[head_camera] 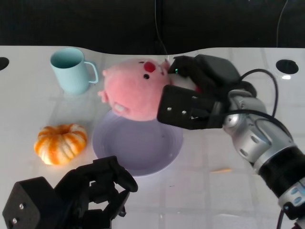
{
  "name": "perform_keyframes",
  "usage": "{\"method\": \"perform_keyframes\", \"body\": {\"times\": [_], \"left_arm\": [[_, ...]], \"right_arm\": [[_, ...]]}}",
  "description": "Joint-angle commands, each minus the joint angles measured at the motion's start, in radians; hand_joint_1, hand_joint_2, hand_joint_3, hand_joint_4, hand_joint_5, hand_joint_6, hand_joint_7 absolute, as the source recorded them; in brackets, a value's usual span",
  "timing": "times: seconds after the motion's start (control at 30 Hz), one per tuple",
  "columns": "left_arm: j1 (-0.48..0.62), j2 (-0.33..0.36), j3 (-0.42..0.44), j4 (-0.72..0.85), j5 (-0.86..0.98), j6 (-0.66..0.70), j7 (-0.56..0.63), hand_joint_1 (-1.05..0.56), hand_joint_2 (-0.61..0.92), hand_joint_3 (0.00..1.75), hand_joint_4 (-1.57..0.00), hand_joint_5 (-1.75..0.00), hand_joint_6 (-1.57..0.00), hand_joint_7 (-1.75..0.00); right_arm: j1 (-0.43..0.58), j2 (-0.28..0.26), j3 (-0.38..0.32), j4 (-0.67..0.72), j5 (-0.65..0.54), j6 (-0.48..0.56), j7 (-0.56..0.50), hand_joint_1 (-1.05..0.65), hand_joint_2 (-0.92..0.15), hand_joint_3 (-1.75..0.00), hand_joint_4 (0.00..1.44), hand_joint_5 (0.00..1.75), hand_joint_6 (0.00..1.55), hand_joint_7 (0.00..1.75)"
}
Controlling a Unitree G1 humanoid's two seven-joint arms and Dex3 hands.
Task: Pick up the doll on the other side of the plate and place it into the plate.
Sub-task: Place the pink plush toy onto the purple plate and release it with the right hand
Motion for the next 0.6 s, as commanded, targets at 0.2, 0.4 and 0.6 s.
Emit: {"method": "perform_keyframes", "body": {"times": [0.2, 0.4, 0.6], "left_arm": [[0.012, 0.007, 0.002, -0.026, -0.001, 0.010, 0.009, -0.34, 0.59, 1.01, -0.63, -1.74, -0.69, -1.36], [0.012, 0.006, 0.004, -0.025, -0.008, 0.010, 0.005, -0.33, 0.59, 1.02, -0.62, -1.75, -0.69, -1.36], [0.010, 0.005, 0.003, -0.023, -0.008, 0.011, 0.006, -0.34, 0.59, 1.02, -0.63, -1.75, -0.69, -1.36]], "right_arm": [[-0.055, 0.071, 0.017, 0.111, 0.007, -0.042, -0.045, -0.25, -0.71, -0.73, 0.87, 1.73, 0.90, 1.16], [-0.060, 0.085, 0.031, 0.151, 0.013, -0.073, -0.034, -0.22, -0.71, -0.67, 0.85, 1.75, 0.87, 1.16], [-0.043, 0.093, 0.009, 0.146, 0.066, -0.094, -0.004, -0.25, -0.82, -0.16, 0.80, 1.50, 0.94, 0.53]]}}
